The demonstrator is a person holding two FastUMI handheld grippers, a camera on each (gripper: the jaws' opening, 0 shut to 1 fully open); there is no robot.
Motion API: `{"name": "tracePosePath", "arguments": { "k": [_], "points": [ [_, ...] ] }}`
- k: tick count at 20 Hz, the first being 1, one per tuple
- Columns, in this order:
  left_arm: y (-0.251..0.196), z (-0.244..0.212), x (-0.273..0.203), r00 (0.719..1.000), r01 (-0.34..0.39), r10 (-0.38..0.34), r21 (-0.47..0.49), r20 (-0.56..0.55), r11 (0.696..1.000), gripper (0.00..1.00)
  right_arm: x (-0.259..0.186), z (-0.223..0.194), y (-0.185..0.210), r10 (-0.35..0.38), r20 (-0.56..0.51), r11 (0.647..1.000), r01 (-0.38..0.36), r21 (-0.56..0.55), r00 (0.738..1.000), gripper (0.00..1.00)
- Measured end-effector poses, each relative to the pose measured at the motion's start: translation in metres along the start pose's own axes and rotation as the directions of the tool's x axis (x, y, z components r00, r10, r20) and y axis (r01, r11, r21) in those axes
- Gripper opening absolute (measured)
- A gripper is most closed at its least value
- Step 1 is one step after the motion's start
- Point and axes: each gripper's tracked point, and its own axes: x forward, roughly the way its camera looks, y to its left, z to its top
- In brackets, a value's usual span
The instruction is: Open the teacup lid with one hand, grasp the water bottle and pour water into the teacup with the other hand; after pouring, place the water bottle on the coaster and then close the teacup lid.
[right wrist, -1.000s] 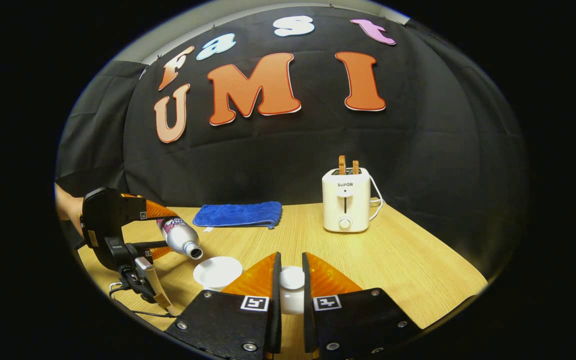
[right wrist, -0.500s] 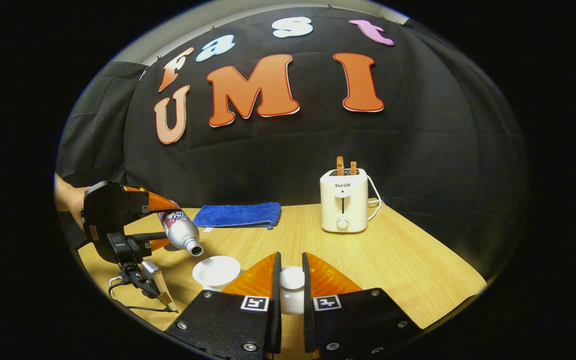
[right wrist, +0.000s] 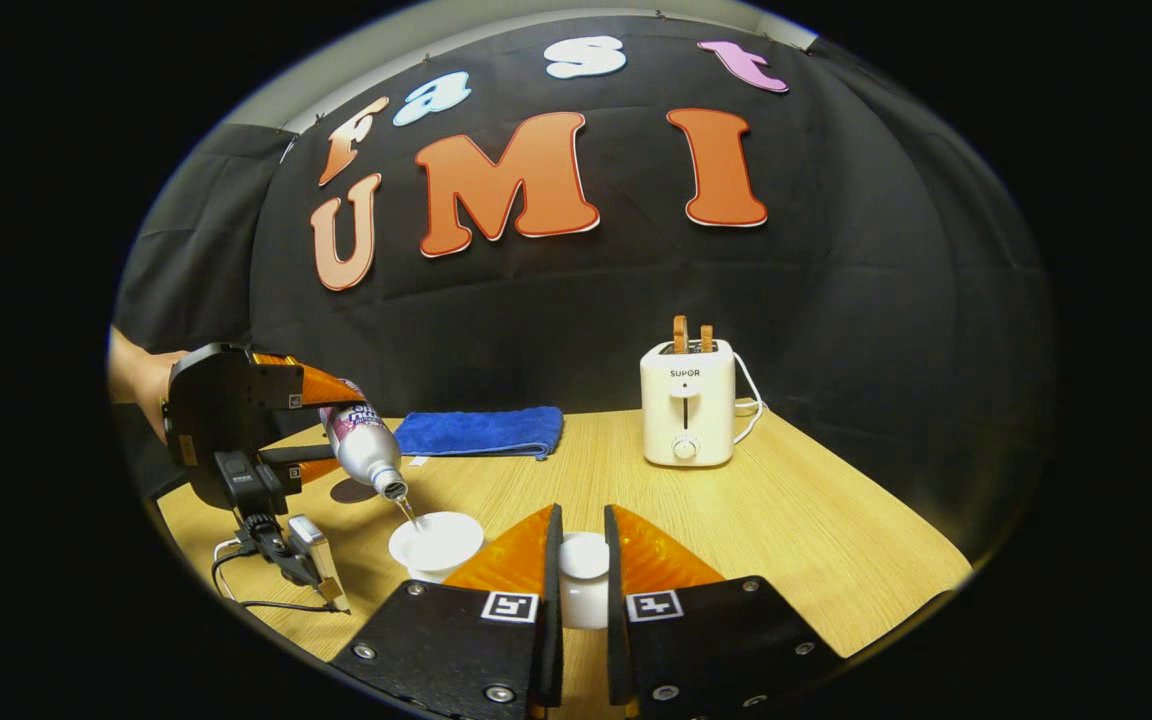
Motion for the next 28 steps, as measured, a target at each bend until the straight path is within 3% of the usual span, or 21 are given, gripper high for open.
{"name": "tracePosePath", "arguments": {
  "k": [13, 24, 28],
  "points": [
    [0.013, -0.006, 0.004, 0.997, -0.062, 0.066, 0.097, -0.036, 0.993, 0.83, -0.003, 0.005, 0.004, 0.008, 0.009, 1.0, -0.008, -0.009, 1.0, 0.18],
    [0.019, -0.008, 0.004, 0.997, -0.031, 0.043, 0.179, -0.06, 0.983, 0.83, -0.002, 0.002, 0.008, 0.02, -0.001, 1.0, -0.02, -0.022, 1.0, 0.18],
    [0.023, -0.001, 0.003, 0.997, -0.061, 0.07, 0.205, -0.037, 0.977, 0.83, -0.001, 0.001, 0.007, 0.02, -0.003, 1.0, -0.02, -0.019, 1.0, 0.18]
  ]
}}
